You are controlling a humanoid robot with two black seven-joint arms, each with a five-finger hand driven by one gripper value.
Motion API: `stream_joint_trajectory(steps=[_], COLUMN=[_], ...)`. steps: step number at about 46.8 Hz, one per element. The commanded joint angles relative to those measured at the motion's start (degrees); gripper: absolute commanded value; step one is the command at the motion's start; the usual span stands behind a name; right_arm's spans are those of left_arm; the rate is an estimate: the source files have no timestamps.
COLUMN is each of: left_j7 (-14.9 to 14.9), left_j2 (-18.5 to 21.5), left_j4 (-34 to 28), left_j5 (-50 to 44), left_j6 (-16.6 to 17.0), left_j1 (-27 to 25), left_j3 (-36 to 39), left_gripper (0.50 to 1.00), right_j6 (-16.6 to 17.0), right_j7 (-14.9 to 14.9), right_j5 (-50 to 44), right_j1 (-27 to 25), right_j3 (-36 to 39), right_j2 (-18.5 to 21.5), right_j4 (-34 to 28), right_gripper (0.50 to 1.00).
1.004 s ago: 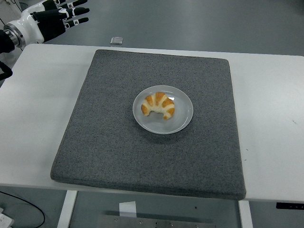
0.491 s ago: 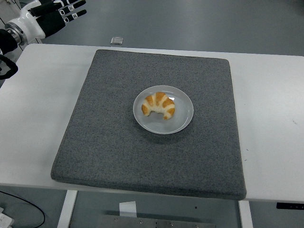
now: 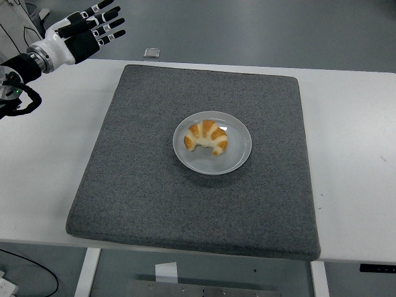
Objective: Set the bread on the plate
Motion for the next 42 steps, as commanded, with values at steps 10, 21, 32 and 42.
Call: stream_joint_trajectory(steps=[10,21,32,42], left_j7=[0.0,0.0,0.3,0.3], left_j2=[0.0,0.2,0.0,-1.2], left_j4=[-0.1,0.0,0.2,2.4], left_j5=[0.2,0.2,0.1,0.1], left_j6=[0.0,0.0,0.4,0.3], left_j1=[0.0,0.1,0.3,1.2], left_j3=[-0.9,-1.5,-1.4,-1.3], left_gripper=[1.0,1.0,1.0,1.0], right_j6=[-0.6,-0.6,-0.7,-0.7], right_j7=[0.1,0.4,0.4,0.4], right_j5=[0.5,0.7,0.7,0.7], right_j1=[0.0,0.0,0.0,0.0], right_j3=[0.4,0.5,0.5,0.5], right_j2=[0.0,0.0,0.0,0.0], right_j4=[0.0,0.0,0.0,0.0], right_gripper=[0.932,0.932,0.932,0.932])
